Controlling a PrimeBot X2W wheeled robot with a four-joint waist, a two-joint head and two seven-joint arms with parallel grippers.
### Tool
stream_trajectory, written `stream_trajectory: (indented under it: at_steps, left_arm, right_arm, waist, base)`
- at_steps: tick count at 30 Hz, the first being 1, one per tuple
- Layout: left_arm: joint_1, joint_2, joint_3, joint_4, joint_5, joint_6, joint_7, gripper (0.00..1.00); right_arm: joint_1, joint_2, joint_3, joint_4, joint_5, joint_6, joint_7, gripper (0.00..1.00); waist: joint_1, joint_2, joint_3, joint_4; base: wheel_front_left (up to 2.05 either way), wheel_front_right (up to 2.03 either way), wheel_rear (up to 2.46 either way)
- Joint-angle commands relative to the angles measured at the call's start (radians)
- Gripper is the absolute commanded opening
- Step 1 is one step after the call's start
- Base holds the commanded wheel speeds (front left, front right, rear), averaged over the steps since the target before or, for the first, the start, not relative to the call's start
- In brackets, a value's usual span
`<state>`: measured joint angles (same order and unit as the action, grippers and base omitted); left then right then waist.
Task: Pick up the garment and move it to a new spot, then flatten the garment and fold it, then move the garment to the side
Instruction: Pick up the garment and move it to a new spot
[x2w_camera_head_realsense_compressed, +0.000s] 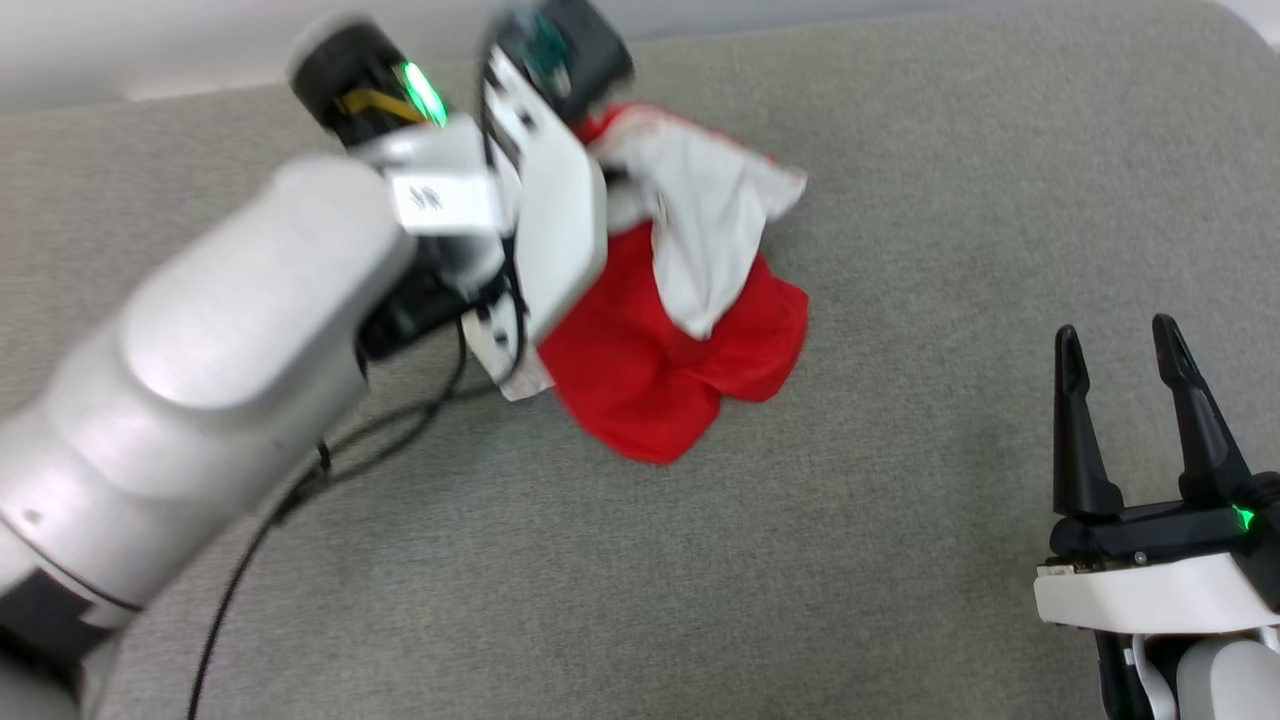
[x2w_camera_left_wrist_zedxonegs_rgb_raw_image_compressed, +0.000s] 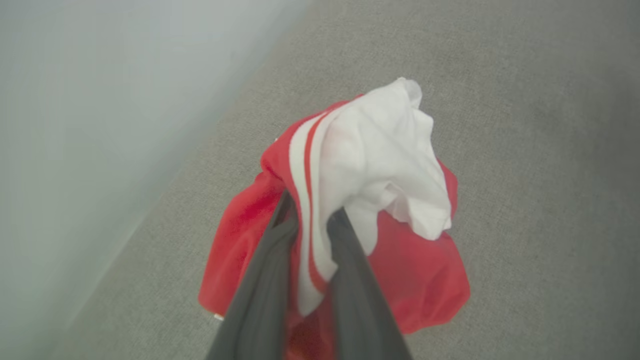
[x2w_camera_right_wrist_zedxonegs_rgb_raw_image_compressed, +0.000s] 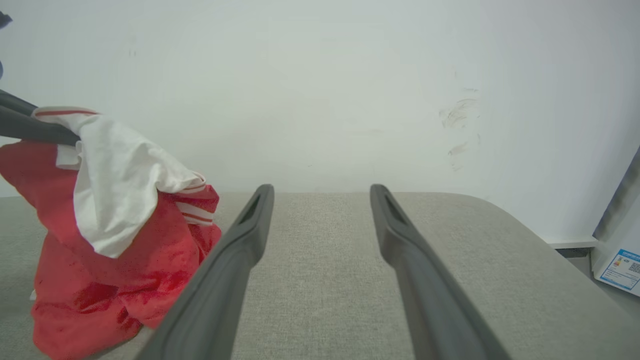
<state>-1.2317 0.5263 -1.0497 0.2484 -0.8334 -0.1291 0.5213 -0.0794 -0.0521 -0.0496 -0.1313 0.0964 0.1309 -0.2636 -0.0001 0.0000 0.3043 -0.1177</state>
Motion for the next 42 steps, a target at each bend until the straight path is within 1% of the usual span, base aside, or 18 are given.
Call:
stream_trajectory:
  at_steps: [1,5,11,14,16,17,18,19,22,25,27,29,32,34,35,39,42]
  left_arm:
    - [0.034,-0.01,-0.021,0.019,-0.003,0.0,-0.015,0.0]
    - [0.098,-0.03,-0.075,0.096,-0.002,0.0,-0.071,0.0]
    - [0.206,-0.092,-0.146,0.194,-0.057,0.0,-0.144,0.0]
    - [0.233,-0.123,-0.174,0.217,-0.077,0.0,-0.175,0.0]
    - [0.222,-0.137,-0.18,0.231,-0.079,0.0,-0.211,0.0]
    - [0.212,-0.144,-0.179,0.239,-0.078,0.0,-0.231,0.26]
    - [0.199,-0.151,-0.177,0.244,-0.071,0.0,-0.255,0.91]
    - [0.186,-0.156,-0.167,0.25,-0.066,0.0,-0.286,1.0]
    - [0.166,-0.169,-0.146,0.256,-0.044,0.002,-0.377,1.0]
    - [0.155,-0.173,-0.114,0.242,-0.016,0.034,-0.485,1.0]
    - [0.164,-0.166,-0.082,0.22,-0.009,0.064,-0.554,1.0]
    - [0.18,-0.146,-0.053,0.197,0.004,0.106,-0.622,1.0]
    - [0.212,-0.109,-0.018,0.16,0.04,0.191,-0.717,1.0]
    - [0.25,-0.091,0.008,0.132,0.053,0.246,-0.754,1.0]
    - [0.25,-0.091,0.008,0.132,0.053,0.246,-0.754,1.0]
    - [0.353,-0.042,0.089,0.074,0.084,0.36,-0.785,1.0]
    - [0.445,-0.026,0.19,-0.007,0.14,0.434,-0.788,1.0]
  right_arm:
    - [-0.011,0.003,0.002,0.002,0.006,0.0,-0.002,1.0]
    - [-0.031,0.003,0.006,0.004,0.006,0.0,-0.002,1.0]
    - [-0.039,0.003,0.003,0.014,0.003,0.0,-0.002,1.0]
    - [-0.04,0.003,0.0,0.019,-0.004,0.0,-0.002,1.0]
    - [-0.037,0.003,0.0,0.021,-0.007,0.0,-0.002,1.0]
    - [-0.035,0.003,0.0,0.022,-0.009,0.0,-0.002,1.0]
    - [-0.03,0.003,0.0,0.023,-0.012,0.0,-0.002,1.0]
    - [-0.026,0.003,-0.002,0.024,-0.015,0.0,-0.002,1.0]
    - [-0.007,0.003,-0.009,0.028,-0.019,0.0,-0.002,1.0]
    - [0.01,0.003,-0.013,0.031,-0.025,0.0,-0.002,1.0]
    - [0.023,0.003,-0.013,0.031,-0.025,0.0,-0.002,1.0]
    - [0.032,0.003,-0.017,0.032,-0.029,0.0,-0.002,1.0]
    - [0.046,0.003,-0.019,0.033,-0.034,0.0,-0.002,1.0]
    - [0.056,0.003,-0.021,0.033,-0.039,0.0,-0.002,1.0]
    - [0.056,0.003,-0.021,0.033,-0.039,0.0,-0.002,1.0]
    - [0.07,0.003,-0.026,0.037,-0.041,0.0,-0.002,1.0]
    - [0.082,0.003,-0.025,0.036,-0.044,0.0,-0.002,1.0]
  waist:
    - [0.0001,0.0,0.027,-0.018]
    - [0.0001,0.0,0.055,-0.029]
    - [0.0001,0.0,0.071,-0.031]
    - [0.0001,0.0,0.066,-0.025]
    - [0.0001,0.0,0.057,-0.019]
    - [0.0001,0.0,0.05,-0.016]
    - [0.0001,0.0,0.042,-0.011]
    - [0.0001,0.0,0.032,-0.006]
    - [0.0001,0.0,-0.001,0.011]
    - [0.0001,0.0,-0.037,0.029]
    - [0.0001,0.0,-0.059,0.04]
    - [0.0001,0.0,-0.08,0.051]
    - [0.0001,0.0,-0.105,0.067]
    - [0.0001,0.0,-0.121,0.078]
    - [0.0001,0.0,-0.121,0.078]
    - [0.0001,0.0,-0.147,0.099]
    - [0.0001,0.0,-0.162,0.113]
  base:
    - [0.0,0.0,0.0]
    - [0.0,0.0,0.0]
    - [0.0,0.0,0.0]
    - [0.0,0.0,0.0]
    - [0.0,0.0,0.0]
    - [0.0,0.0,0.0]
    - [0.0,0.0,0.0]
    - [0.0,0.0,0.0]
    - [0.0,0.0,0.0]
    - [0.0,0.0,0.0]
    - [0.0,0.0,0.0]
    - [0.0,0.0,0.0]
    - [0.0,0.0,0.0]
    - [0.0,0.0,0.0]
    - [0.0,0.0,0.0]
    - [0.0,0.0,0.0]
    - [0.0,0.0,0.0]
